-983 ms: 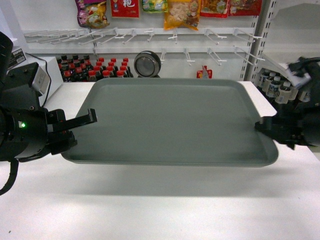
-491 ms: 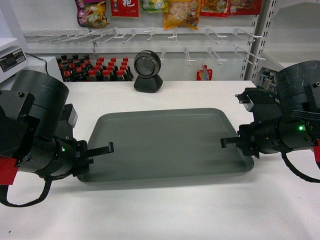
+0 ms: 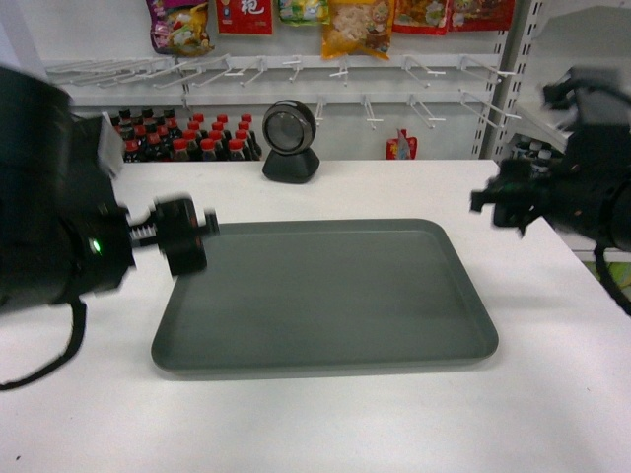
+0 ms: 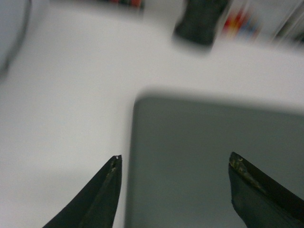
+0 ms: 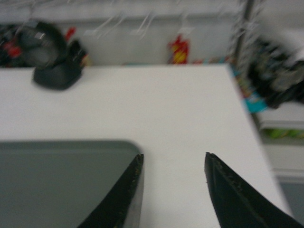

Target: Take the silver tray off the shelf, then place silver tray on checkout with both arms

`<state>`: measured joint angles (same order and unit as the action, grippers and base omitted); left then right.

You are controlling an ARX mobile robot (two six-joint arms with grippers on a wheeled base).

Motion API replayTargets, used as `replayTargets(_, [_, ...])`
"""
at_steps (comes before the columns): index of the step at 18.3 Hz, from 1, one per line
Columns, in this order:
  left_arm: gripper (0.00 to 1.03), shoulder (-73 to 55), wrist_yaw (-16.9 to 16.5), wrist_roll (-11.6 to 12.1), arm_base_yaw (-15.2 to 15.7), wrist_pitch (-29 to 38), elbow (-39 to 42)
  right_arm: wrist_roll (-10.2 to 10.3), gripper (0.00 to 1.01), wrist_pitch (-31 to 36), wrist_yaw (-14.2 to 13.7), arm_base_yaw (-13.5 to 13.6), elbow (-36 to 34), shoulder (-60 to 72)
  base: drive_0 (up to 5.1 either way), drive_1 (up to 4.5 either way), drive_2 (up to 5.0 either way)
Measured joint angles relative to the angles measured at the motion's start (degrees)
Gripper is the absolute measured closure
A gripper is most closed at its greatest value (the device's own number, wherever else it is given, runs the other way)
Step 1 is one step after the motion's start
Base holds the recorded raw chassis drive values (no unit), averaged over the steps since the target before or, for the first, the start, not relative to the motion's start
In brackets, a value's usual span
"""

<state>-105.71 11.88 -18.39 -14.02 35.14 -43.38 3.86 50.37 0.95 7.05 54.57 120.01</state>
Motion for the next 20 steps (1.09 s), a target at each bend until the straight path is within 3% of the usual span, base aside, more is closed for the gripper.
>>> replayTargets(1, [0.44, 1.27, 0.66, 4.04, 0.07, 16.87, 4.00, -1.38, 0.69, 11.17, -5.18, -0.39, -6.47, -1.44, 0.0, 0.00, 0.0])
replayTargets(2, [0.54, 1.86, 0.09, 8.96, 1.33, 27.50, 9.35, -2.21, 0.80, 18.14, -6.29, -0.79, -13.60, -3.56, 0.0, 0.00, 0.0])
replayTargets(3, [0.65, 2.27, -0.59, 12.76, 2.58, 33.51, 15.23, -2.49, 0.91, 22.01, -6.36, -1.64, -18.38, -6.23, 0.0, 0.00, 0.0])
replayTargets(4, [0.76, 4.52, -1.44, 14.78, 3.76, 37.05, 19.50, -2.97, 1.00, 22.99, -6.25, -2.29, -21.64, -10.19, 0.0, 0.00, 0.0])
replayTargets(5, [0.87, 8.98, -1.90, 15.93, 4.98, 38.25, 21.66, -3.04, 0.99, 23.69, -5.84, -2.29, -25.00, -14.51, 0.0, 0.00, 0.0])
replayTargets(6, [1.00, 14.03, -3.06, 16.76, 5.70, 38.71, 23.89, -3.13, 0.99, 23.71, -5.27, -2.32, -28.94, -18.38, 0.0, 0.00, 0.0])
replayTargets(9, [1.02, 21.11, -5.35, 17.38, 7.52, 34.03, 31.02, -3.43, 0.99, 22.99, -4.39, -4.02, -37.55, -25.99, 0.0, 0.00, 0.0])
replayTargets(10, [1.02, 26.73, -5.99, 17.38, 8.28, 29.53, 31.98, -3.45, 0.99, 23.17, -3.98, -4.31, -39.71, -29.77, 0.0, 0.00, 0.0])
replayTargets(11, [1.02, 31.50, -6.54, 17.38, 8.74, 28.55, 33.00, -3.48, 0.99, 23.10, -1.16, -6.12, -41.57, -33.00, 0.0, 0.00, 0.0])
replayTargets(12, [1.02, 35.04, -6.93, 17.38, 9.27, 27.30, 34.29, -3.48, 0.99, 21.90, -1.16, -6.82, -43.32, -35.91, 0.0, 0.00, 0.0])
replayTargets(14, [1.02, 39.56, -9.16, 17.38, 11.02, 22.91, 37.29, -3.48, 0.99, 18.36, -1.14, -7.08, -46.69, -41.90, 0.0, 0.00, 0.0])
replayTargets(15, [1.02, 42.84, -11.63, 17.42, 13.53, 21.27, 38.42, -3.48, 0.99, 12.98, -1.14, -7.08, -47.32, -46.38, 0.0, 0.00, 0.0])
replayTargets(16, [1.02, 45.88, -11.26, 17.40, 14.38, 19.63, 38.95, -3.48, 0.99, 9.68, -1.14, -7.08, -47.93, -51.23, 0.0, 0.00, 0.0])
replayTargets(20, [1.02, 57.53, -11.89, 17.42, 13.97, 10.43, 41.53, -3.48, 0.99, 0.79, -1.09, -7.06, -51.69, -64.15, 0.0, 0.00, 0.0])
